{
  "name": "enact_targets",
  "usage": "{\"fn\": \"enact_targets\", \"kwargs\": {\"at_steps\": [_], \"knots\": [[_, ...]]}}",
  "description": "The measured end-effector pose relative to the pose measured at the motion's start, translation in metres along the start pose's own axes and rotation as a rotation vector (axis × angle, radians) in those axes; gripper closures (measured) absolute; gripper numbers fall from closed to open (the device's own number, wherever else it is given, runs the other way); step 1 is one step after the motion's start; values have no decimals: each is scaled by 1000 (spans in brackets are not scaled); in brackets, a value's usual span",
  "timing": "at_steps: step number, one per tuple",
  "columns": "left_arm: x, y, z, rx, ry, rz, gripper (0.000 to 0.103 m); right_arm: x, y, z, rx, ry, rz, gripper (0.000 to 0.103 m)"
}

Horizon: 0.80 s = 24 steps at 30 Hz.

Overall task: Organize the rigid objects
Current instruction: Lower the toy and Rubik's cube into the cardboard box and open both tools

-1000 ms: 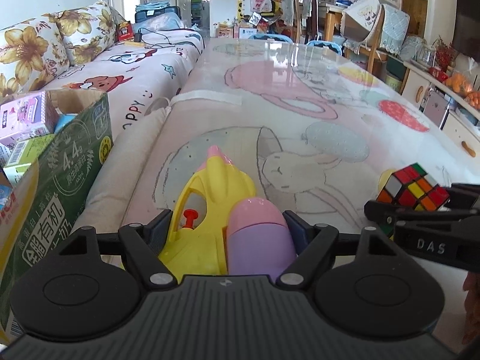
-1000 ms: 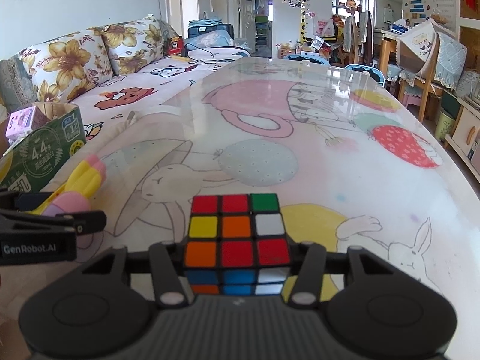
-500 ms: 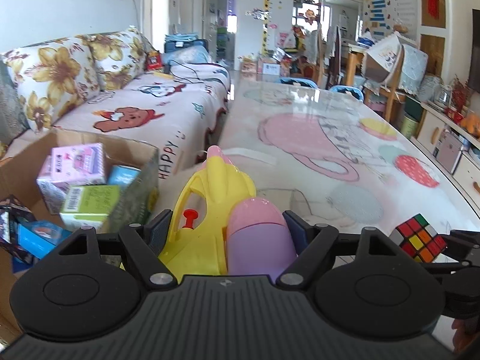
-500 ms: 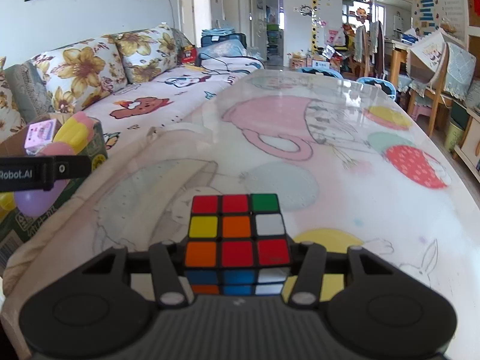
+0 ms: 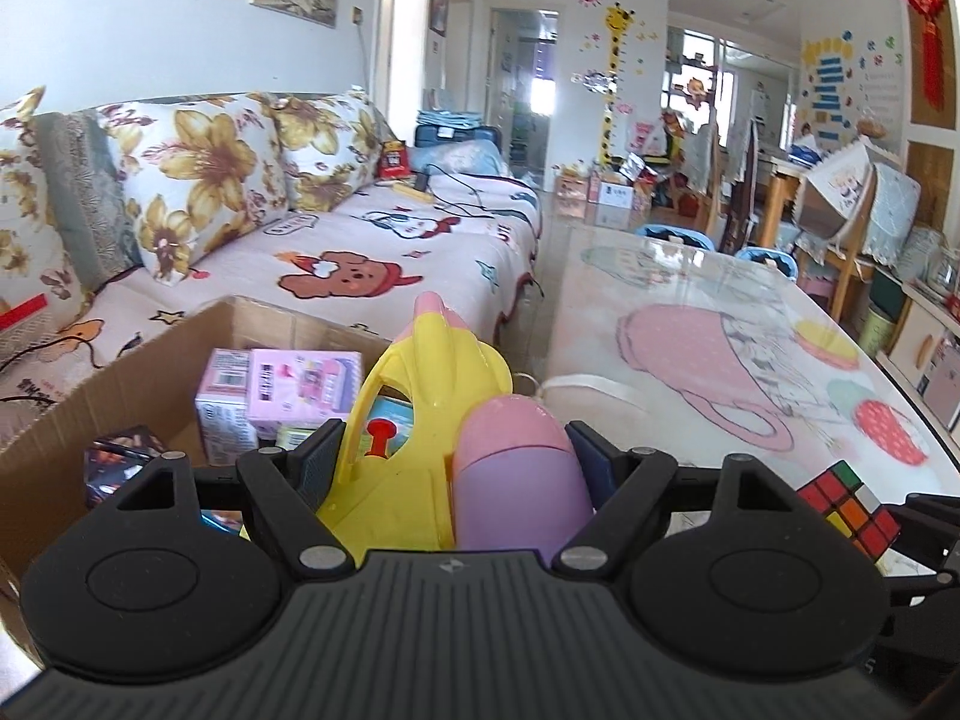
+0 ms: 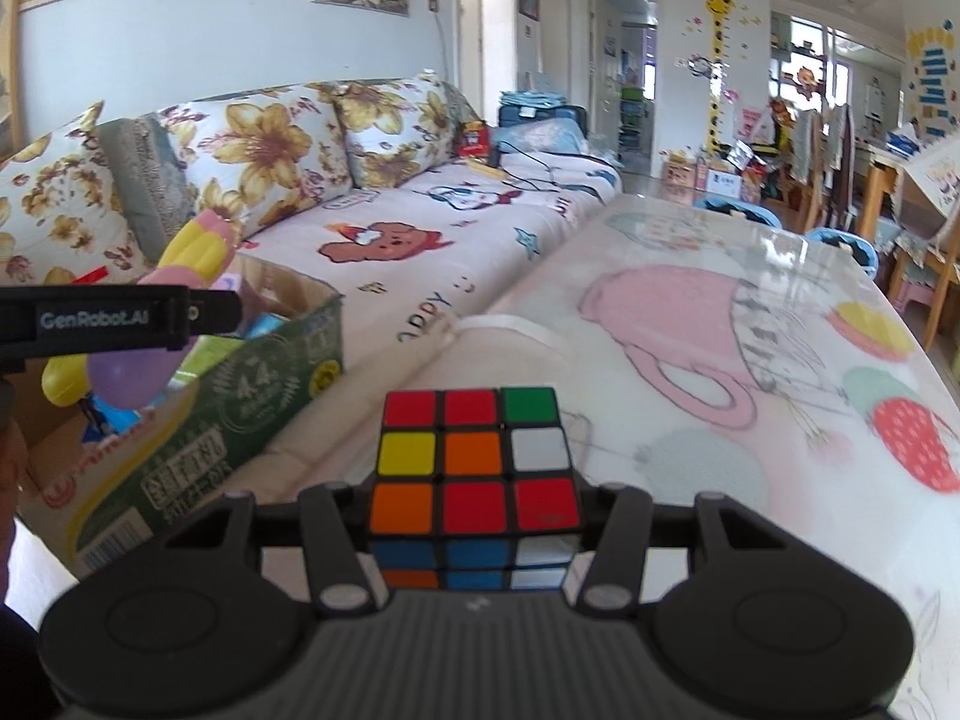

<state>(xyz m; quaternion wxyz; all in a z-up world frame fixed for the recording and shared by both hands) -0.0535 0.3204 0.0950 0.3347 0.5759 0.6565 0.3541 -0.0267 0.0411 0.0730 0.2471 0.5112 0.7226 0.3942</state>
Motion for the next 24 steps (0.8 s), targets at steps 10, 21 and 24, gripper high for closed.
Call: {"fn": "enact_targets", "kwargs": {"at_steps": [10,21,24], "knots": [[36,8,-1,-6,91,-98,5,61,32,18,-29,99,-88,51],[67,13,2,27,143,-220,5,119,58,46,-45,204,-172,51],[74,12,2,41,138,-262,5,135,61,53,-46,234,-204,51]]}}
Point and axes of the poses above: each gripper's, at about its wrist camera, not at the fingertips, and z roughly the way its jaws point, x to its left, y to its top, the point moved 5 cm from there along z, roughly the way its jaws point, and after that the axes turned 6 degrees about x, right-handed, at the moved point
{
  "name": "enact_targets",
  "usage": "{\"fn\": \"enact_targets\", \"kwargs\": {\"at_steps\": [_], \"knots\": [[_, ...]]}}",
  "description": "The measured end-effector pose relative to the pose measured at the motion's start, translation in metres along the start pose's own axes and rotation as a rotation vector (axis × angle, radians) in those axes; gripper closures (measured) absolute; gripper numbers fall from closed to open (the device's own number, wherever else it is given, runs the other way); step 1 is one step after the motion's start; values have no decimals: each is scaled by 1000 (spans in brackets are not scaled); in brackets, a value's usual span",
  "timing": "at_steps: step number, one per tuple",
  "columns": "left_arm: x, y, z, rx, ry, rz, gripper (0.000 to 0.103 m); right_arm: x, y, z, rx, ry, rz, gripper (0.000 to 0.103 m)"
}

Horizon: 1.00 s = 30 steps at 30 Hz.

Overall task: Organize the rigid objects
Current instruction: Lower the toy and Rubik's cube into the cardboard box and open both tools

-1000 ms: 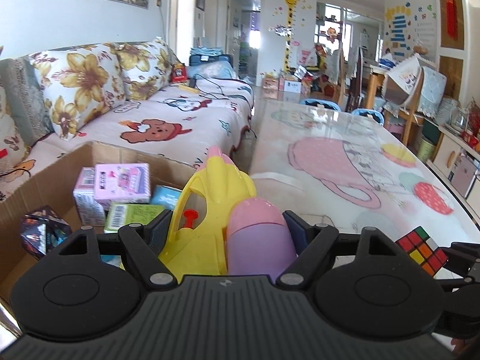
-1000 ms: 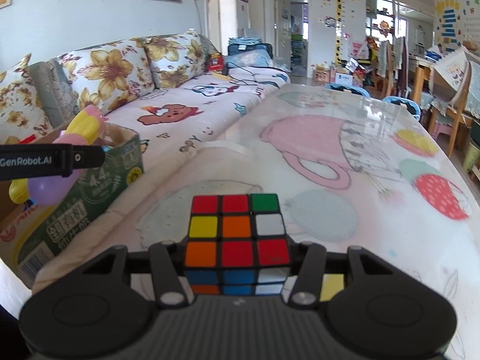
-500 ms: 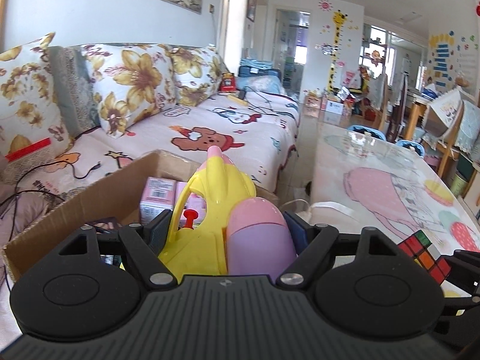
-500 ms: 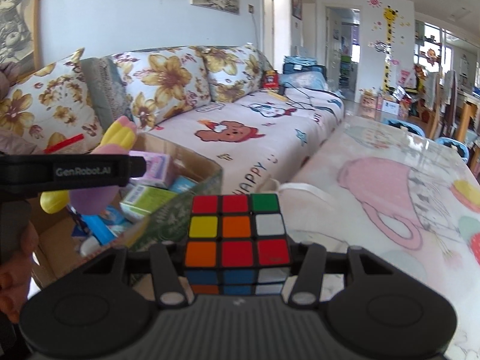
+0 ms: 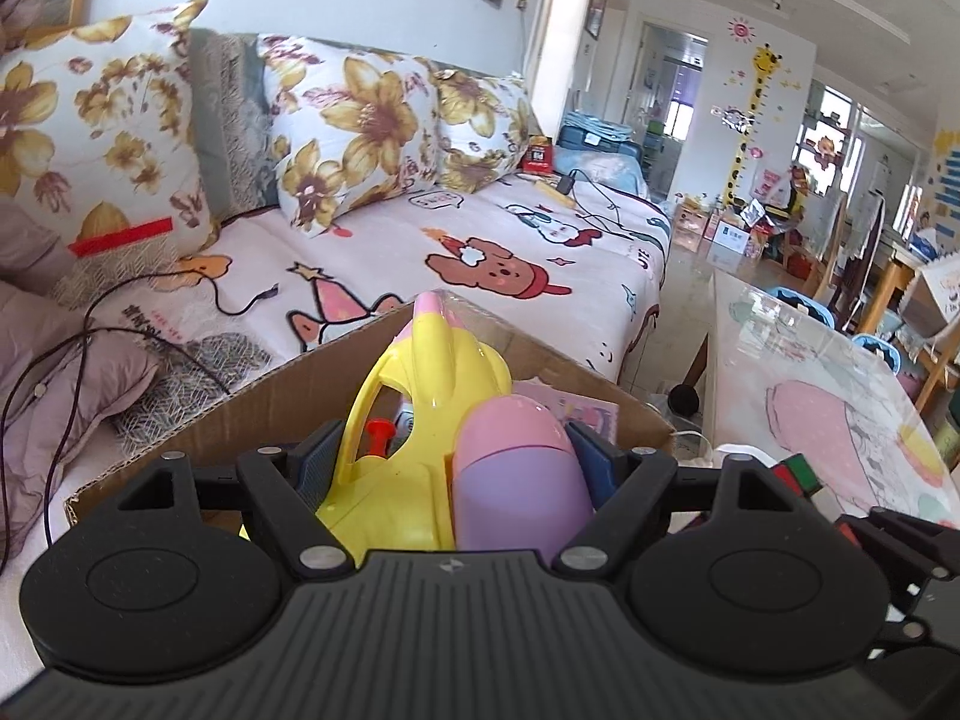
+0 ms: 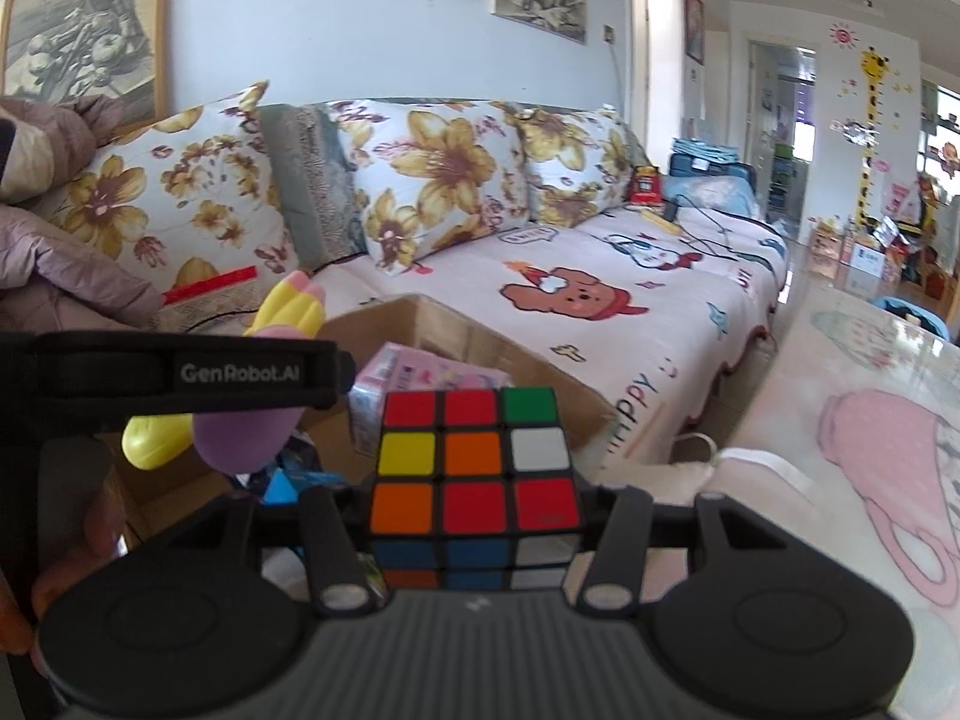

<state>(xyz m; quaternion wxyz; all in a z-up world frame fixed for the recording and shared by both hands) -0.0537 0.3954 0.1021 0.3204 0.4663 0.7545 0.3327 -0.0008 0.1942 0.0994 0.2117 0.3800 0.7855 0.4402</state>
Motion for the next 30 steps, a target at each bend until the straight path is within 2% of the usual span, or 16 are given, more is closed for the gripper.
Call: {"fn": "enact_targets", "kwargs": {"at_steps": [5,6,7,8,10,11,12,14,16,17,18,23,30], "knots": [[8,1,0,14,13,-37,8,19,6,22,23,61,-47,51],[9,1,0,13,11,-40,27,23,7,26,29,71,-60,51],[8,1,-1,17,13,-45,38,27,6,30,36,81,-75,51],[9,1,0,24,20,-54,41,31,5,34,46,91,-89,51],[11,-1,1,34,18,-62,39,39,2,40,69,127,-120,51],[11,-3,1,39,17,-58,34,43,0,42,81,151,-137,49],[11,-4,0,38,20,-56,28,47,-2,43,87,166,-146,39],[11,-4,-5,26,28,-60,23,54,-7,35,78,207,-167,31],[13,-2,-7,8,28,-49,14,55,-12,29,89,201,-184,31],[12,-1,-10,6,29,-42,4,54,-14,25,92,205,-186,31],[13,-1,-12,1,32,-36,2,53,-17,21,94,214,-183,30],[11,4,-29,-29,34,-33,0,44,-23,-5,64,196,-129,23],[-11,5,-66,-95,52,45,0,15,-20,-48,-22,93,10,12]]}}
Point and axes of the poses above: each gripper's, at about its wrist camera, not at the fingertips, and z roughly the way its jaws point, x to its left, y to its top, the point moved 5 cm from there along z, roughly the way its jaws point, and after that the axes turned 6 degrees about x, right-handed, at the moved point
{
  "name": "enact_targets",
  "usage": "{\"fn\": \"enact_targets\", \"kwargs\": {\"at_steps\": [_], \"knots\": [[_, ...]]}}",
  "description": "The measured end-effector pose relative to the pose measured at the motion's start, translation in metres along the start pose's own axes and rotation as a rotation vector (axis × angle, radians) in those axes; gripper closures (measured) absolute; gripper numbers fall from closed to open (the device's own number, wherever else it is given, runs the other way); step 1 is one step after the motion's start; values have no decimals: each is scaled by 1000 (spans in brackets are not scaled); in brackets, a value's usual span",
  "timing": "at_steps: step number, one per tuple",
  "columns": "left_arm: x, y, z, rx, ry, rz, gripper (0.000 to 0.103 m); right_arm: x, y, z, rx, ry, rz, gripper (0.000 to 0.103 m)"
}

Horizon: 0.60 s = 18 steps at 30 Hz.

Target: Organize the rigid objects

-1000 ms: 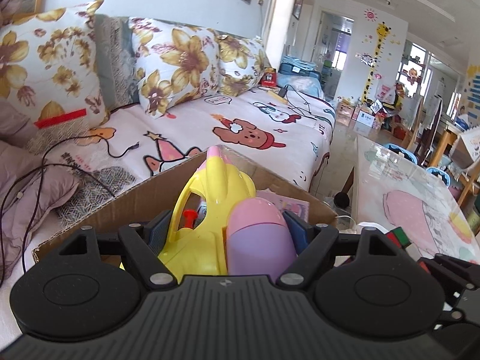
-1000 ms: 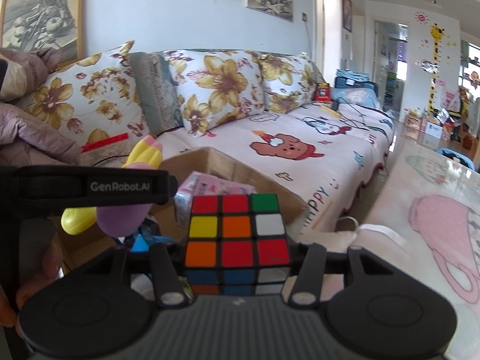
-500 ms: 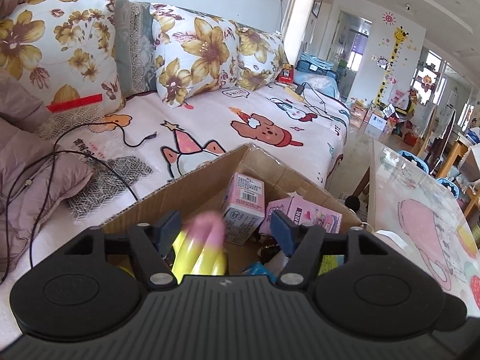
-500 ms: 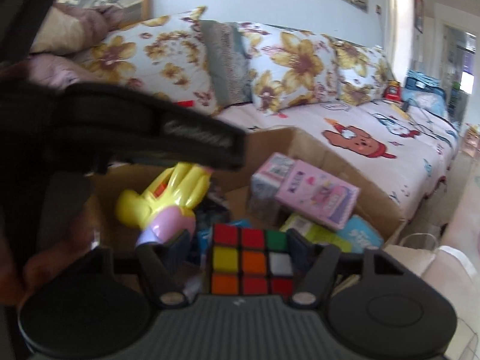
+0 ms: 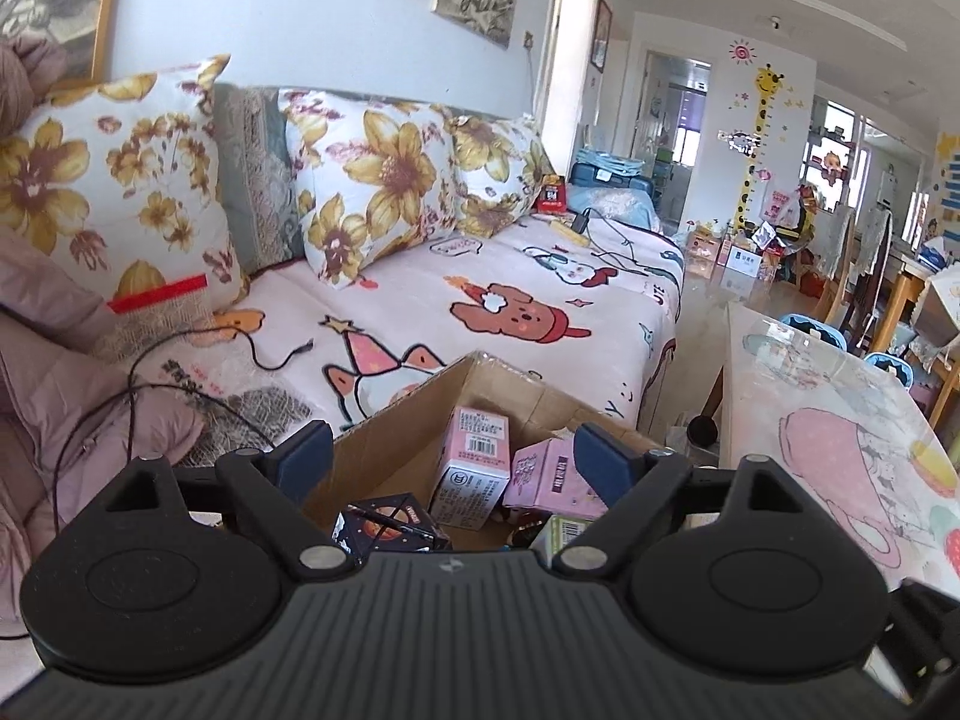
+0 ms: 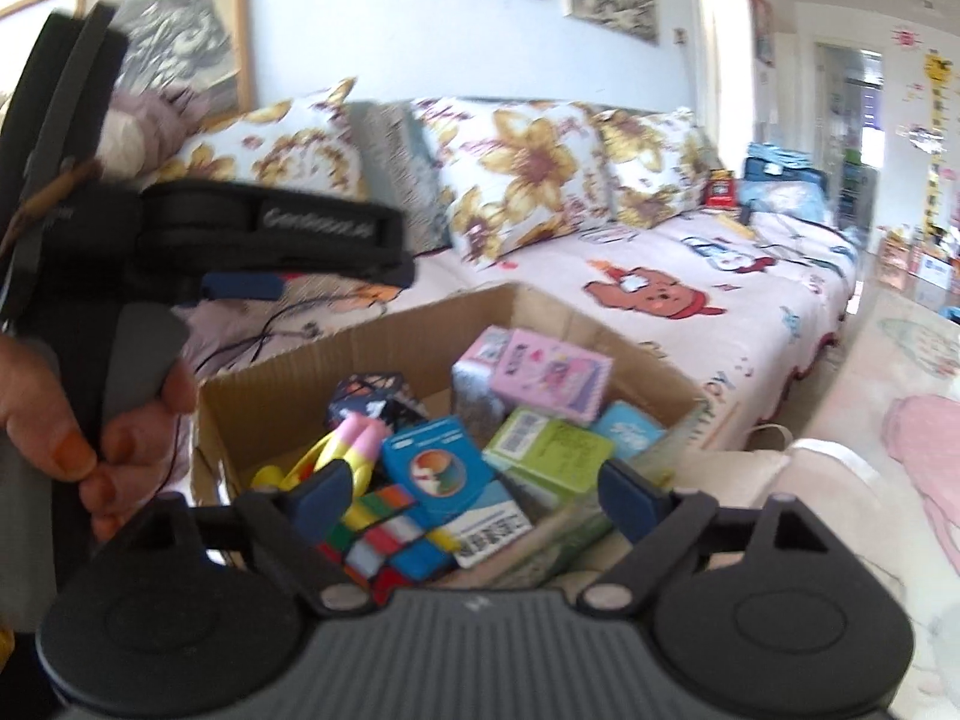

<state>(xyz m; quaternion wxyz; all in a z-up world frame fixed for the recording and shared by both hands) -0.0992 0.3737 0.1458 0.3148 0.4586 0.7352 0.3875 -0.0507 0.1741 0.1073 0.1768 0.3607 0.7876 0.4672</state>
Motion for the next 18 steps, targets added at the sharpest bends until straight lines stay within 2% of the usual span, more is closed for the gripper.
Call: {"fn": "enact_targets", "kwargs": {"at_steps": [4,10,18], "knots": [[-14,0,-25,-28,-5,52,0,-17,-2,-28,-21,-118,93,11],[-29,-10,-66,-35,-1,125,0,-31,0,-72,-63,-251,209,2],[-33,-36,-113,3,-34,173,0,-12,-8,-120,-93,-334,225,1]]}}
Point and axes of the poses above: each gripper's, at about its wrist camera, not at the fingertips, and z roughly the way its jaws point, x to its left, y to its top, the point moved 5 cm from there along z, roughly the way its jaws point, and after that the axes turned 6 degrees about x, right-handed, at the moved point
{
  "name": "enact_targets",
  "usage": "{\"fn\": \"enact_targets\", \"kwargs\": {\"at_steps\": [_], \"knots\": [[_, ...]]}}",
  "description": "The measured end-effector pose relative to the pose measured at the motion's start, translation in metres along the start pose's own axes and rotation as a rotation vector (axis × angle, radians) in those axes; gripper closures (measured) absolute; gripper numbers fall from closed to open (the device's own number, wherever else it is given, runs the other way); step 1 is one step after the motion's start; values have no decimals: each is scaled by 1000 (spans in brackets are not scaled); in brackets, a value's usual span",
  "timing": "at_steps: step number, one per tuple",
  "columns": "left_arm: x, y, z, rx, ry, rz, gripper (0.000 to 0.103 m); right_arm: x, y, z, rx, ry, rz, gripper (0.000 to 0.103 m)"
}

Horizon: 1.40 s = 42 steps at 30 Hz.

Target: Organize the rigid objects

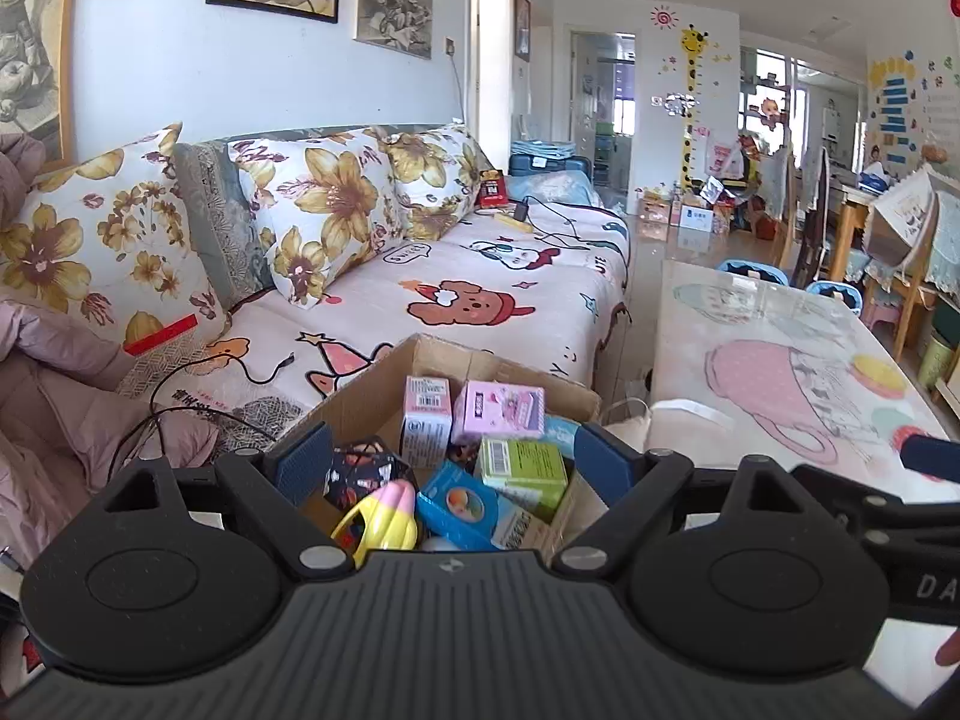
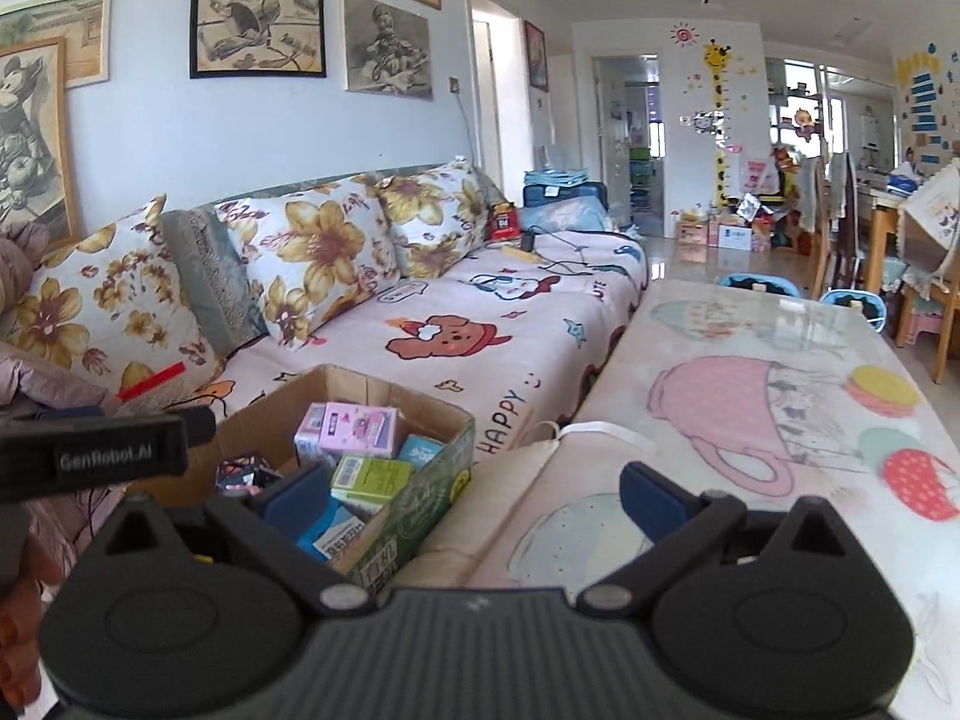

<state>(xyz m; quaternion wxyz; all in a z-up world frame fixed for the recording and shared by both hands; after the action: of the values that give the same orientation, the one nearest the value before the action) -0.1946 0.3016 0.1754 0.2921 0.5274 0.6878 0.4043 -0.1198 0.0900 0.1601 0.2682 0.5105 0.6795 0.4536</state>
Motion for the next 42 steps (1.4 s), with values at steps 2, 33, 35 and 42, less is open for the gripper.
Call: {"fn": "enact_targets", "kwargs": {"at_steps": [2,33,35,42], "knots": [[0,-4,-12,0,1,11,0,6,-4,-10,-4,-21,-12,1],[23,-30,-77,-67,48,54,0,59,-28,-102,-114,-19,-87,1],[22,-31,-77,-68,50,51,0,61,-28,-102,-112,-19,-89,1],[19,-34,-78,-65,56,43,0,62,-30,-100,-109,-25,-90,1]]}}
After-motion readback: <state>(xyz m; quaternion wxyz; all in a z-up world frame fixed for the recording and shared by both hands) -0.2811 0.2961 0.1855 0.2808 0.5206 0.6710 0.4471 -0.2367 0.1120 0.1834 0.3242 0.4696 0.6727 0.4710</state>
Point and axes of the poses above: each gripper's, at about its wrist camera, not at the fingertips, and z roughly the way its jaws point, x to its left, y to its top, the point moved 5 cm from there along z, roughly the way its jaws point, and after that the axes turned 6 degrees about x, right-handed, at the moved point
